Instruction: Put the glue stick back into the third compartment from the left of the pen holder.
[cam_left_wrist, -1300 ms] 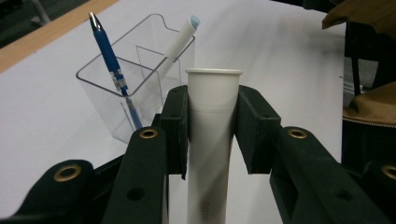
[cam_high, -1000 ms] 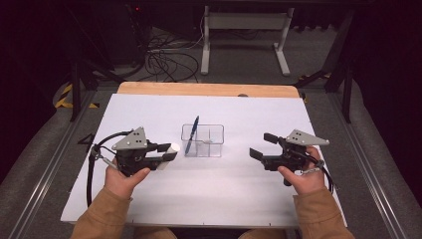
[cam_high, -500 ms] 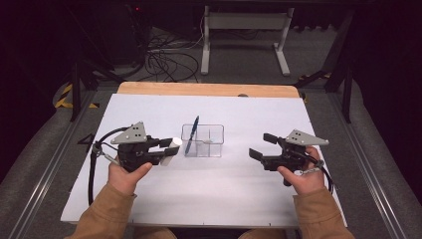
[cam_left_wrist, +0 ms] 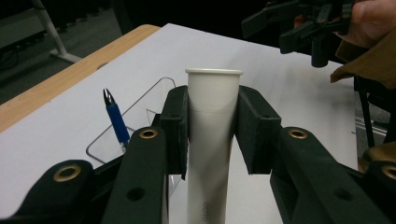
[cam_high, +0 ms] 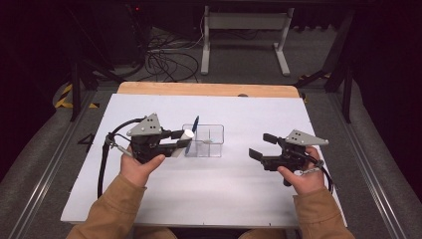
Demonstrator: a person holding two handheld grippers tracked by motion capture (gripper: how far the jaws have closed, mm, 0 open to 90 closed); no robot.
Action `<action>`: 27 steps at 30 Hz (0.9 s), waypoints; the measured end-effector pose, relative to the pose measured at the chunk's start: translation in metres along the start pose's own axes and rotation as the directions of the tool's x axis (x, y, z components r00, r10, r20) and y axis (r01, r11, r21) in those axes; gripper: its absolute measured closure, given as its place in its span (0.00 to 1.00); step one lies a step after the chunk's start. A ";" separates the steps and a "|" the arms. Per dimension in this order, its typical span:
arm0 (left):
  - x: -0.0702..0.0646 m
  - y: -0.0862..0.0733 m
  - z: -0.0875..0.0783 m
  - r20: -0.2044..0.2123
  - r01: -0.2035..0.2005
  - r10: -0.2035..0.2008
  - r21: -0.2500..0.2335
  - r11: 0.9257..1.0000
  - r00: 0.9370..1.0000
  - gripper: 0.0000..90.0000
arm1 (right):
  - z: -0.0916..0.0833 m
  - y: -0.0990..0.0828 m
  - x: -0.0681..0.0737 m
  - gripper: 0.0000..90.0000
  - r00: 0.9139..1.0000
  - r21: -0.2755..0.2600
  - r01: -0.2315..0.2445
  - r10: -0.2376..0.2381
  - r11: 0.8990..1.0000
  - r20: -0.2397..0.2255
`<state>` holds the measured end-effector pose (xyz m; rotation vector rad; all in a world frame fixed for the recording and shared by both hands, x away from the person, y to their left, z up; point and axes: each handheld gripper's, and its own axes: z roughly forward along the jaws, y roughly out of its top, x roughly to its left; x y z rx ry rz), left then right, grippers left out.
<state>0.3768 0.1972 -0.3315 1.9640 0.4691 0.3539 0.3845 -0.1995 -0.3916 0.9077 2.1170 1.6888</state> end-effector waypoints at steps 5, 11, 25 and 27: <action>0.004 0.007 0.012 -0.002 0.007 -0.007 -0.012 1.000 1.000 0.74 | 0.000 0.000 0.000 0.16 1.000 0.000 0.003 -0.003 1.000 0.000; 0.009 0.013 0.024 -0.002 0.015 -0.015 -0.026 1.000 1.000 0.74 | 0.000 0.000 0.000 0.16 1.000 -0.002 0.000 0.000 1.000 -0.004; 0.024 0.014 0.058 -0.025 0.064 -0.066 -0.075 0.995 0.998 0.74 | 0.001 -0.001 0.000 0.16 1.000 0.001 -0.001 0.001 1.000 -0.006; 0.026 0.013 0.063 -0.037 0.063 -0.067 -0.087 0.994 0.997 0.74 | 0.001 -0.001 0.000 0.16 1.000 0.002 0.001 -0.001 1.000 -0.008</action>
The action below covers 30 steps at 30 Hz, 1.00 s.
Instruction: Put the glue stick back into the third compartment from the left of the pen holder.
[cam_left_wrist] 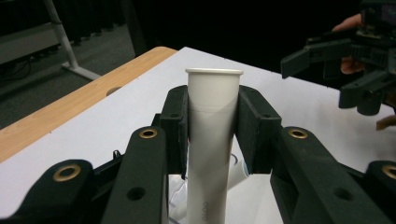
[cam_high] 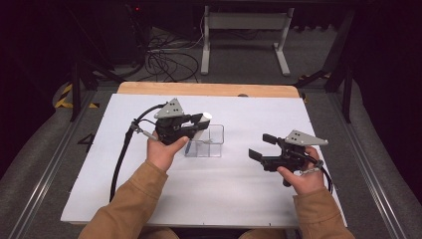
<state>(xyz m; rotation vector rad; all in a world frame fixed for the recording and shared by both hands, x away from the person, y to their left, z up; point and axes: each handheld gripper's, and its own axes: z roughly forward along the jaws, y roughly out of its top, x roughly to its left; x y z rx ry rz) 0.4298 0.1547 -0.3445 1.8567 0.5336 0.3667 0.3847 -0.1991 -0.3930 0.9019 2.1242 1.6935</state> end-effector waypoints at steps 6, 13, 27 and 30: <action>0.003 -0.003 0.015 0.001 0.008 -0.008 -0.038 0.999 1.000 0.74 | 0.000 0.000 -0.001 0.16 1.000 0.001 -0.001 0.001 1.000 0.001; 0.005 -0.007 0.029 0.016 -0.005 0.007 -0.087 0.996 1.000 0.74 | 0.000 -0.001 -0.001 0.16 1.000 0.005 -0.001 0.001 1.000 0.001; 0.006 -0.009 0.053 0.032 -0.012 0.014 -0.073 0.997 0.999 0.74 | 0.000 -0.001 0.000 0.16 1.000 0.004 -0.001 0.001 1.000 -0.004; 0.006 -0.008 0.055 0.031 -0.019 0.021 -0.059 0.998 0.999 0.74 | 0.000 -0.001 0.000 0.16 1.000 0.004 0.000 0.000 1.000 -0.004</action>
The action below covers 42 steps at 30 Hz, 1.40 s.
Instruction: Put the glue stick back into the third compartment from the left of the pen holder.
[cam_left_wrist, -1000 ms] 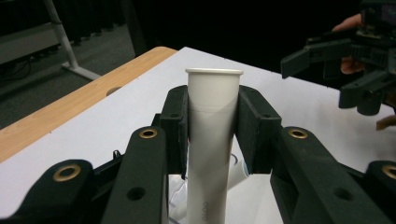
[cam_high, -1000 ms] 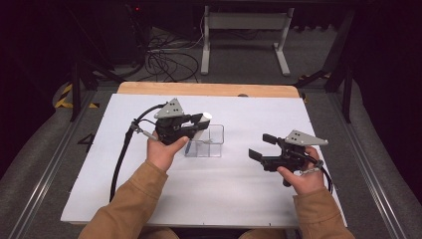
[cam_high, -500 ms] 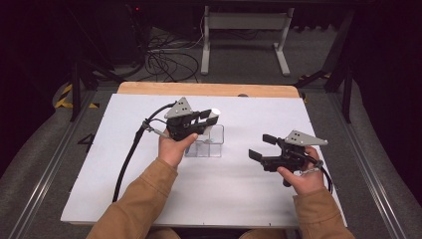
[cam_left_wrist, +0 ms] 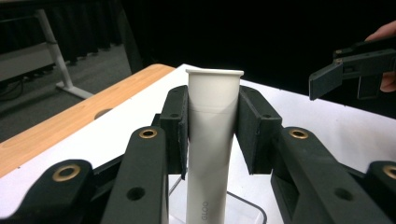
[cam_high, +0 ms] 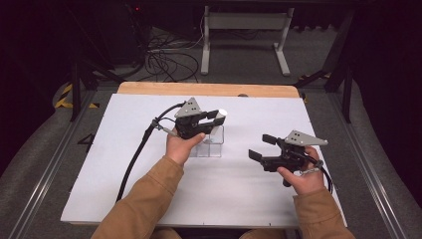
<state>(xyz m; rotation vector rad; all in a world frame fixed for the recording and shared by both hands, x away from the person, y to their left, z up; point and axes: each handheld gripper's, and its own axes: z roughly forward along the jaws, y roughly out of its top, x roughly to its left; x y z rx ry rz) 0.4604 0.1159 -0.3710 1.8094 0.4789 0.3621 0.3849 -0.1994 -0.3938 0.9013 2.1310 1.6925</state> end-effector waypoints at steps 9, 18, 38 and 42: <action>-0.002 0.000 0.002 0.015 0.010 -0.010 0.017 1.000 1.000 0.72 | 0.000 0.000 0.001 0.16 1.000 0.002 0.000 0.000 1.000 -0.001; -0.006 0.008 -0.015 -0.025 -0.003 0.004 0.038 0.999 1.000 0.42 | 0.001 0.001 0.000 0.16 1.000 -0.002 0.002 -0.002 1.000 -0.003; -0.019 0.020 -0.057 -0.009 -0.006 0.006 -0.007 1.000 1.000 0.27 | 0.002 0.003 0.000 0.16 1.000 -0.006 0.007 -0.007 1.000 -0.001; -0.020 0.013 -0.073 -0.023 -0.001 0.001 -0.012 1.000 1.000 0.24 | -0.002 0.002 0.001 0.16 1.000 -0.011 0.011 -0.011 1.000 0.009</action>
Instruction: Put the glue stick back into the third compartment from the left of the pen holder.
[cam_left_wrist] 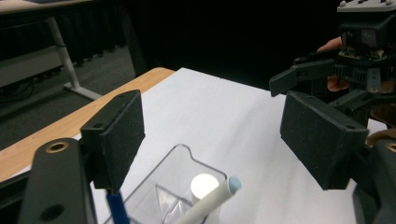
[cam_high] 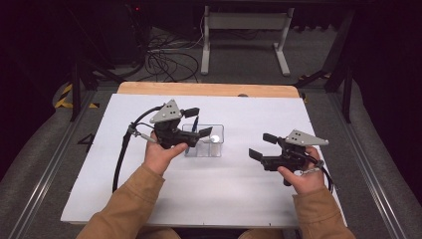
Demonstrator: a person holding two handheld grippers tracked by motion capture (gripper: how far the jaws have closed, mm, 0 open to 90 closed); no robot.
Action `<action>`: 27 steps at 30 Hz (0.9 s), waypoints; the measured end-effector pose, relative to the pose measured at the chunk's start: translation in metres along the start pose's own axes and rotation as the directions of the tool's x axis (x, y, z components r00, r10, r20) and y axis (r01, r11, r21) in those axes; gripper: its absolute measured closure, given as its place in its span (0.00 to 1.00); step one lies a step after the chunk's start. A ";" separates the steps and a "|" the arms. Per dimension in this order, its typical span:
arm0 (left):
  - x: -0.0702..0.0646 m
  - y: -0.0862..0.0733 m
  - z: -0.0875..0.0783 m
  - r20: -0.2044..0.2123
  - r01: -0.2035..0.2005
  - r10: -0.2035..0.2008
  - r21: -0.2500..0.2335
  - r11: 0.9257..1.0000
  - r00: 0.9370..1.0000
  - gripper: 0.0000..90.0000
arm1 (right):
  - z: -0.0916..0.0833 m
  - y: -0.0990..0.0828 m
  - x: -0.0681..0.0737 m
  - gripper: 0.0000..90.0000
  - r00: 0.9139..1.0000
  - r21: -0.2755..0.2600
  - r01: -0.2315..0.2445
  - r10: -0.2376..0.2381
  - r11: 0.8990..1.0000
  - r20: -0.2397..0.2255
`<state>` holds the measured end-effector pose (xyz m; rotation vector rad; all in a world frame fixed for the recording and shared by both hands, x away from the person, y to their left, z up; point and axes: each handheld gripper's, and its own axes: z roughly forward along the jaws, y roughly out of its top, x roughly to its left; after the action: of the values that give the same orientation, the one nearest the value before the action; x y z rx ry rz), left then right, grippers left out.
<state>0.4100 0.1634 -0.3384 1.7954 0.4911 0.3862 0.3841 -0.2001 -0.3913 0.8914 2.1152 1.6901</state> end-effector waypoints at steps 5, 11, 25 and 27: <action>-0.001 -0.011 -0.020 -0.015 0.007 -0.007 -0.003 1.000 1.000 0.21 | -0.002 -0.003 0.002 0.16 1.000 0.004 0.014 -0.014 1.000 0.004; -0.002 -0.024 -0.039 -0.030 0.005 -0.005 -0.003 1.000 1.000 0.19 | -0.005 -0.007 0.001 0.16 1.000 0.006 0.009 -0.009 1.000 0.010; 0.006 -0.063 -0.067 -0.066 0.070 -0.069 0.006 0.998 0.995 0.18 | -0.005 -0.011 0.002 0.16 1.000 0.013 0.018 -0.018 1.000 0.008; 0.007 -0.069 -0.072 -0.072 0.080 -0.080 0.003 0.997 0.994 0.17 | -0.006 -0.012 0.002 0.16 1.000 0.016 0.014 -0.014 1.000 0.010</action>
<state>0.3712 0.2431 -0.3857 1.7658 0.6132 0.3947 0.3753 -0.2051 -0.4009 0.8866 2.1263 1.6602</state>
